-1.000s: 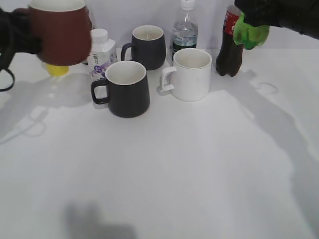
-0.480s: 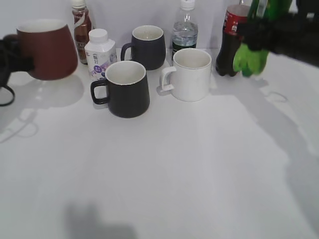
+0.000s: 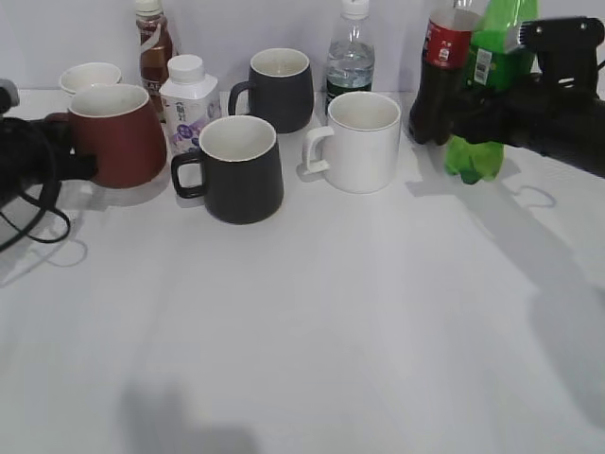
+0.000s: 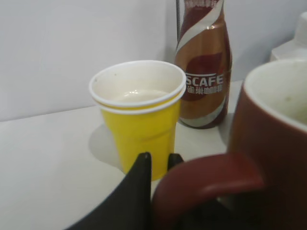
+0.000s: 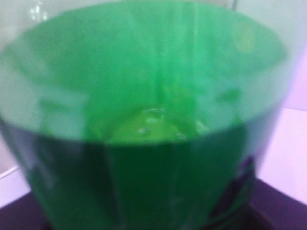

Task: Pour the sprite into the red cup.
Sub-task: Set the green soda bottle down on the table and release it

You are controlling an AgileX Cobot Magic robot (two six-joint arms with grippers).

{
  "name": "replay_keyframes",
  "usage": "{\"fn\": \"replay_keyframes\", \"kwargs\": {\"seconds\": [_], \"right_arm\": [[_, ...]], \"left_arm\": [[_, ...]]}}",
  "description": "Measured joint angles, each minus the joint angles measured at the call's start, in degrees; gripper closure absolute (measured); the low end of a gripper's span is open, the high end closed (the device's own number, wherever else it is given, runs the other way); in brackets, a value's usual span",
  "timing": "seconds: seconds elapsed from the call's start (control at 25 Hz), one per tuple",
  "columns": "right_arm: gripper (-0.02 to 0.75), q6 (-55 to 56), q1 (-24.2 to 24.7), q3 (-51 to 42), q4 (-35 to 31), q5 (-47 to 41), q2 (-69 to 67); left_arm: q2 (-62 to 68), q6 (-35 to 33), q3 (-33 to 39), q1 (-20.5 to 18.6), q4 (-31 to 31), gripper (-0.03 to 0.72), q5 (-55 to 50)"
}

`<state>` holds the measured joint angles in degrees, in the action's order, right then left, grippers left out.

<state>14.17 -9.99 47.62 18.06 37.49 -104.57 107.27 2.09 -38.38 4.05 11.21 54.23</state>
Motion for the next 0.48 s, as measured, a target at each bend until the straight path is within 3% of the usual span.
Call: {"fn": "replay_keyframes", "kwargs": {"seconds": [0.2, 0.48], "right_arm": [[0.309, -0.95, 0.00, 0.00, -0.17, 1.91, 0.00], [0.309, -0.95, 0.00, 0.00, -0.17, 1.91, 0.00]], "left_arm": [[6.03, -2.09, 0.00, 0.00, -1.73, 0.613, 9.02], [9.93, -4.64, -0.05, 0.00, -3.61, 0.615, 12.25]]}}
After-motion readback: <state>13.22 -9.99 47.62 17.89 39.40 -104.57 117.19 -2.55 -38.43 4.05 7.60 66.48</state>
